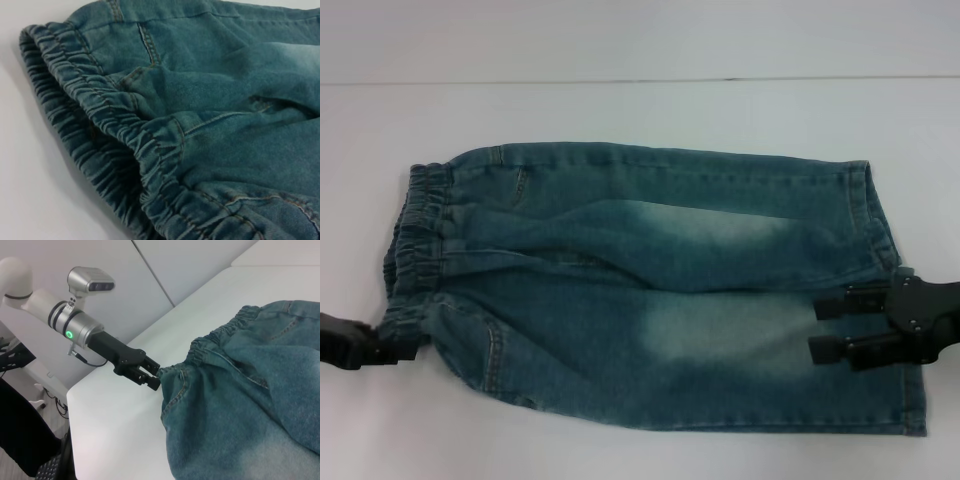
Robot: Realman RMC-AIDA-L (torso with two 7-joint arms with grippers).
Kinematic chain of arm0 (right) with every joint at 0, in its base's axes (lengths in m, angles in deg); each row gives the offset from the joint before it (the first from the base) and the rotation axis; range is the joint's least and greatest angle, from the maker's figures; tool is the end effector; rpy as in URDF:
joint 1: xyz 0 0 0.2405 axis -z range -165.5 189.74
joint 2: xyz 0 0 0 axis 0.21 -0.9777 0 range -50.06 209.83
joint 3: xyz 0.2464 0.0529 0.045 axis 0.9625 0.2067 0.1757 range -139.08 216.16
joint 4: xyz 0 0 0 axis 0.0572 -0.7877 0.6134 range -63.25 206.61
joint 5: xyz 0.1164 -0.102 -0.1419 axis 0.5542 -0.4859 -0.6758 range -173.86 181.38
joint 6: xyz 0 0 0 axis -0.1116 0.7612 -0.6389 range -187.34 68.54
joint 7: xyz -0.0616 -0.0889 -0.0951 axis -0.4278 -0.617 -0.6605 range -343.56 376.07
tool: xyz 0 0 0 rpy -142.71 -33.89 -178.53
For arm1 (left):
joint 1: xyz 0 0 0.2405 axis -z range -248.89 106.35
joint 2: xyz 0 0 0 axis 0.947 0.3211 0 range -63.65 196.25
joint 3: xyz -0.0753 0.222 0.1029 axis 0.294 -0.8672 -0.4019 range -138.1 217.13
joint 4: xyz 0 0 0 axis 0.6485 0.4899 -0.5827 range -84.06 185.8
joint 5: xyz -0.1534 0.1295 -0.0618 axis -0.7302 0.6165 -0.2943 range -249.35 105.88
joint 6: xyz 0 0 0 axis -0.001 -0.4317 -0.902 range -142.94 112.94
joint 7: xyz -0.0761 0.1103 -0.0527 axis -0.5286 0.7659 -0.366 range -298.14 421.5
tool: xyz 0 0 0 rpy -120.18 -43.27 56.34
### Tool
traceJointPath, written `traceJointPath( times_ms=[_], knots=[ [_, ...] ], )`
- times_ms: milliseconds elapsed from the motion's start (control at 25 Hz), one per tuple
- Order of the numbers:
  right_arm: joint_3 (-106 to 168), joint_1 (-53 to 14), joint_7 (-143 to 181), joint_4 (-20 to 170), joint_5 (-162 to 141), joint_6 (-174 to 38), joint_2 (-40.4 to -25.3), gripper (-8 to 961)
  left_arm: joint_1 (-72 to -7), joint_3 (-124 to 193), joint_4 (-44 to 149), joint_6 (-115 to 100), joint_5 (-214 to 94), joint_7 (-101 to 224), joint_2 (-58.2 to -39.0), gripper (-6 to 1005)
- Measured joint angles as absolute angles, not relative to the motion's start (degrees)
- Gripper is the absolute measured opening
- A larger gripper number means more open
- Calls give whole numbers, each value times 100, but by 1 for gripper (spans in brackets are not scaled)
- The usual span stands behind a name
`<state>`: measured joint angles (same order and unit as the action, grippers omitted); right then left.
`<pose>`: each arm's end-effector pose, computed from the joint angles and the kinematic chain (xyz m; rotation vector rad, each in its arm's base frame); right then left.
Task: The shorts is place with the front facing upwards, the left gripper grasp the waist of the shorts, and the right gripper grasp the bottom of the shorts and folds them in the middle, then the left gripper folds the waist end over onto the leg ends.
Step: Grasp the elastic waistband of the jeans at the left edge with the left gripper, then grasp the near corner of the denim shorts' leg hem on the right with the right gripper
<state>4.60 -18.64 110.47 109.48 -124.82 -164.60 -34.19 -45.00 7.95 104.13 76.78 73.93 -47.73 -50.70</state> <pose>0.2821 0.2969 0.0316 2.8998 -1.0281 -0.5746 -0.3418 0.3005 0.0584 -2.4925 -1.3199 -0.0435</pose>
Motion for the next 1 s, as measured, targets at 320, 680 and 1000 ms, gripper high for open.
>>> traceJointPath(
  times_ms=[320,680,1000],
  knots=[
    [474,-1861,11047,10947,-12482,-16427,-3411,868,-4490,788,10413,7589,7349,-4705,-5140,291],
    [507,-1846,11037,10948,-12466,-16407,-3415,868,-4490,819,10404,7527,7331,-4679,-5173,68],
    [1067,-1965,11848,11050,-12421,-16646,-3188,869,-4424,829,10427,7738,7328,-4677,-5136,60]
  ],
)
